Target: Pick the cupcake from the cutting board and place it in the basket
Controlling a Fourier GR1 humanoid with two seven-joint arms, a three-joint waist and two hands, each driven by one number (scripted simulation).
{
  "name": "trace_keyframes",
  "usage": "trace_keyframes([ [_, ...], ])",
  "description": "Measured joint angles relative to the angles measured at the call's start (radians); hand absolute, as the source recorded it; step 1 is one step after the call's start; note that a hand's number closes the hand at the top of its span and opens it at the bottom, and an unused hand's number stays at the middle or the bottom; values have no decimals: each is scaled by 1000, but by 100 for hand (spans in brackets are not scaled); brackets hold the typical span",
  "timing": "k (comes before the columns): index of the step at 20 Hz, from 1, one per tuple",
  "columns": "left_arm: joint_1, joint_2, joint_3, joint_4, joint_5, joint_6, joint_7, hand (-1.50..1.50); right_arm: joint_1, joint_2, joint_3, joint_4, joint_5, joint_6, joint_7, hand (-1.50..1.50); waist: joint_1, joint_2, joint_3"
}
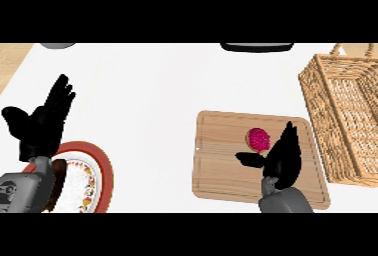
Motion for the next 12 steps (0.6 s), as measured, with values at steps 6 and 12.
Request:
trace_keyframes([
  [6, 9, -16, 19, 30, -10, -22, -32, 0, -36, -8, -4, 63, -114, 2, -50, 150, -3, -7, -6],
  [12, 17, -28, 25, 18, -23, -30, -28, 0, -53, -20, 4, 88, -172, 26, -91, 150, -5, -15, -15],
])
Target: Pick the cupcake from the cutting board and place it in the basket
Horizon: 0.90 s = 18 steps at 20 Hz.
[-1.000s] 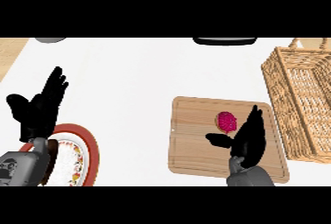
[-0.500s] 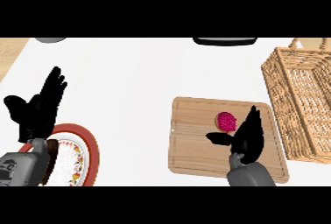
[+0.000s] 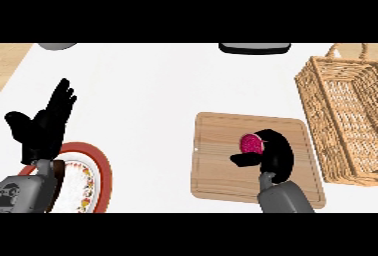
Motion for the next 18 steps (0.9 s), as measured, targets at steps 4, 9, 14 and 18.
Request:
trace_keyframes([
  [4, -11, -7, 7, 0, -5, -5, 12, 0, 8, -7, 5, 7, -17, -18, -34, 150, -2, -4, -3],
  [9, -22, -14, -3, 2, -8, -9, 19, 0, 103, -49, 204, -83, -78, 118, -270, 150, 16, -9, -4],
  [14, -30, -17, -10, 3, -10, -12, 18, 0, 214, -144, 439, -157, -79, 218, -542, 150, 33, -10, -3],
  [18, -24, -9, 6, 8, -8, -7, 19, 0, 347, -244, 547, -244, -164, 214, -804, 150, 11, -5, 7],
])
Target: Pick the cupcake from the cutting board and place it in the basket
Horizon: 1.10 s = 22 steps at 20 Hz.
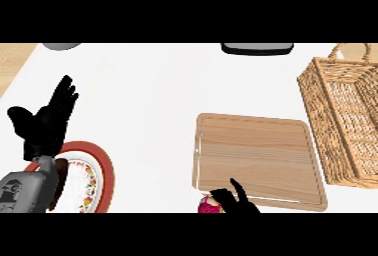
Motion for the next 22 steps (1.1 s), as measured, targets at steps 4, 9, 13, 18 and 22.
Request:
trace_keyframes([
  [4, 17, 5, 8, -11, -1, 4, 0, 0, 142, -122, 38, -117, -140, -26, -268, 150, -18, 7, 8],
  [9, 45, 6, 20, -23, -2, 10, -13, 0, 316, -304, -7, -313, -345, -40, -549, 150, -34, 12, 10],
  [13, 59, -2, 13, -45, -11, 17, -6, 0, 455, -474, -107, -485, -472, -50, -691, 150, -35, 14, 10],
  [18, 56, -6, 18, -49, -8, 10, 1, 0, 589, -639, -287, -690, -612, -59, -713, 150, -34, 17, 8],
  [22, 51, -7, 18, -46, -13, 4, 2, 0, 635, -690, -440, -803, -772, -41, -665, 150, -28, 19, 8],
])
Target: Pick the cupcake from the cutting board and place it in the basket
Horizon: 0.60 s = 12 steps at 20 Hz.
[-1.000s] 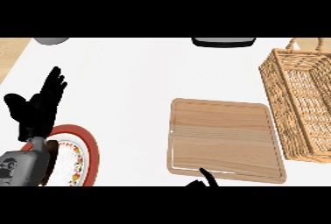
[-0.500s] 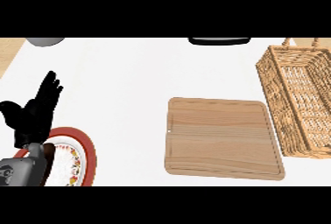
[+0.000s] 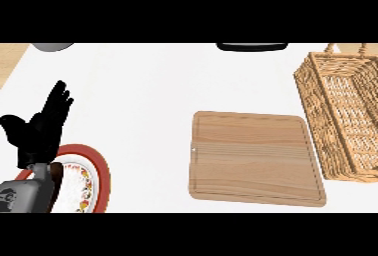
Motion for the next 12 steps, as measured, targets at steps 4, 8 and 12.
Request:
trace_keyframes([
  [4, -35, -2, 6, 29, -4, -3, 3, 0, -35, -3, -140, -60, -104, 9, 109, 150, 6, 3, 0],
  [8, -52, 2, 12, 23, -4, -9, 22, 0, -120, 6, -256, -54, -134, 17, 236, 150, 15, 4, 0],
  [12, -36, -8, 7, 12, -9, -16, 15, 0, -248, 17, -318, -42, -157, 13, 398, 150, 24, 4, 0],
])
